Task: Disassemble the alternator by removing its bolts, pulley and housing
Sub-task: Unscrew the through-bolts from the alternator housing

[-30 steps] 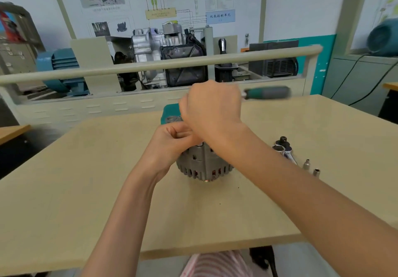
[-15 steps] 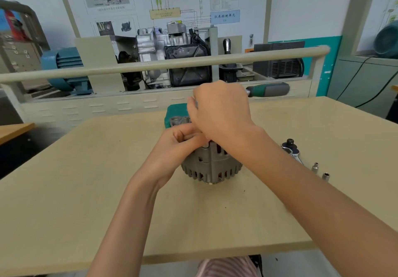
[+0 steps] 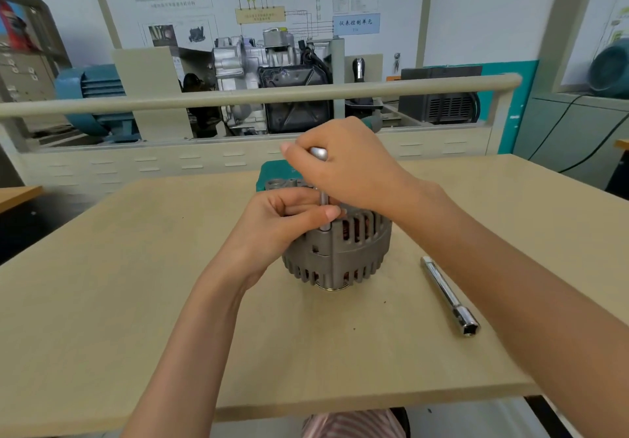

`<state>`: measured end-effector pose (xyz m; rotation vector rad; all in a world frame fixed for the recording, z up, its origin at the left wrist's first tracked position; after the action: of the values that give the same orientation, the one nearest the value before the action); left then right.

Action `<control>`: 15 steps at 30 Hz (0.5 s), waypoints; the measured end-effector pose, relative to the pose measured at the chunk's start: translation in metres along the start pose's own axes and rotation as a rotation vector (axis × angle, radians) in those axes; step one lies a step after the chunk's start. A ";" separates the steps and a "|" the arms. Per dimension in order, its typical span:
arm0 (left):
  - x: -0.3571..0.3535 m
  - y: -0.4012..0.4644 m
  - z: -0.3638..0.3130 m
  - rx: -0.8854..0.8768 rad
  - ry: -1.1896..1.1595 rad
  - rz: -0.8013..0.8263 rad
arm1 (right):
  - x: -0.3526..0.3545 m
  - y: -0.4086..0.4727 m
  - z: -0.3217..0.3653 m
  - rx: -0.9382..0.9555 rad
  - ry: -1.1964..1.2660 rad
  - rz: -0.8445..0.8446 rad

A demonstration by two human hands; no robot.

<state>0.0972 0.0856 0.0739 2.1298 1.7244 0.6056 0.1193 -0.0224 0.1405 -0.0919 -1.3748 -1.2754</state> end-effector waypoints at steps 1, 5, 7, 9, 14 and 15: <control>0.000 0.000 0.000 -0.003 0.008 -0.004 | 0.000 -0.001 0.003 -0.031 -0.115 -0.035; 0.001 -0.001 0.004 0.005 0.082 -0.065 | -0.003 -0.007 0.016 -0.191 -0.537 -0.265; 0.002 -0.001 0.006 -0.016 0.109 -0.092 | -0.006 -0.007 0.021 -0.218 -0.561 -0.273; 0.003 0.000 0.005 -0.060 0.138 -0.078 | -0.008 -0.005 0.020 -0.174 -0.523 -0.279; 0.010 0.007 0.001 -0.111 0.162 0.101 | -0.007 -0.004 0.013 0.005 -0.325 -0.229; 0.010 0.007 0.000 -0.114 0.146 0.137 | -0.008 -0.004 0.011 0.021 -0.258 -0.225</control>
<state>0.1051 0.0943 0.0783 2.1830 1.5831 0.8959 0.1117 -0.0115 0.1361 -0.0916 -1.6548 -1.4744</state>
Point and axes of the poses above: each hand's wrist, its own y-axis towards the middle knuckle, its own x-axis out of the back of the hand, z = x × y, the point moved 2 cm from there along y, towards the middle knuckle, and after that the axes turned 7 degrees about -x, right-handed, at the moved point
